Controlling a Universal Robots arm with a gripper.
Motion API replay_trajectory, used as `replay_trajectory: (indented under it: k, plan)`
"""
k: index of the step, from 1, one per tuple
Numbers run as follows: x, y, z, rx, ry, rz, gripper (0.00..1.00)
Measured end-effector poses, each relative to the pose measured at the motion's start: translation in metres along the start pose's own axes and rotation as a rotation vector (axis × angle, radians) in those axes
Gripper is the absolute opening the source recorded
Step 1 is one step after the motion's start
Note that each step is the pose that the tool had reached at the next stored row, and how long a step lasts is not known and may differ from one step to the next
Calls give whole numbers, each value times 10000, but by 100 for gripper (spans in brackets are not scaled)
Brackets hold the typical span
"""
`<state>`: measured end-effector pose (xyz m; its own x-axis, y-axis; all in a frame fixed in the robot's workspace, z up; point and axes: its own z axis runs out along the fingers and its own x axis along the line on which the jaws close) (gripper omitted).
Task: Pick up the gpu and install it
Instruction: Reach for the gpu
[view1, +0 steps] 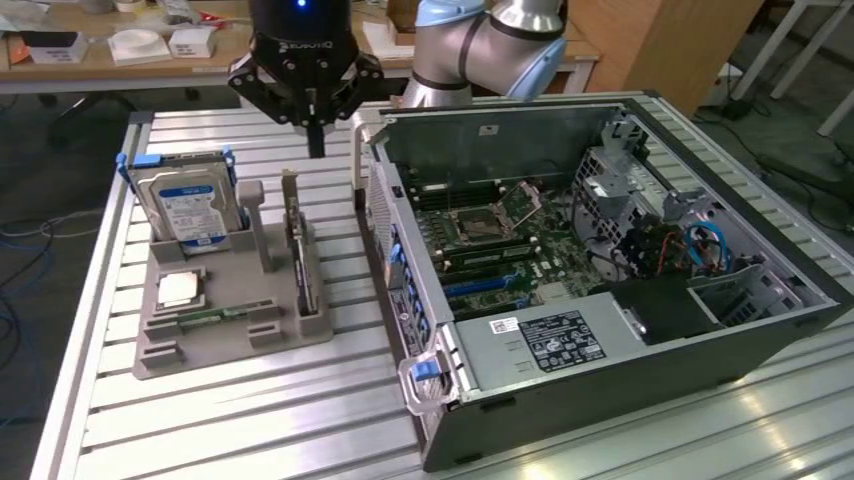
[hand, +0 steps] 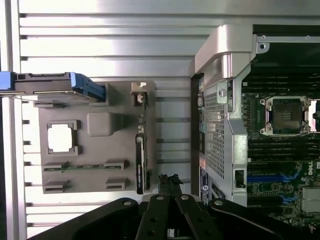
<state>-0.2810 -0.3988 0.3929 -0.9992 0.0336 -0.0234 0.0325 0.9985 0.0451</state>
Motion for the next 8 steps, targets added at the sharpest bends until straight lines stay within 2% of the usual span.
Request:
replay_trajectory:
  k: [8]
  plan:
    - [215, -7, -4, 0, 2, -30, 10]
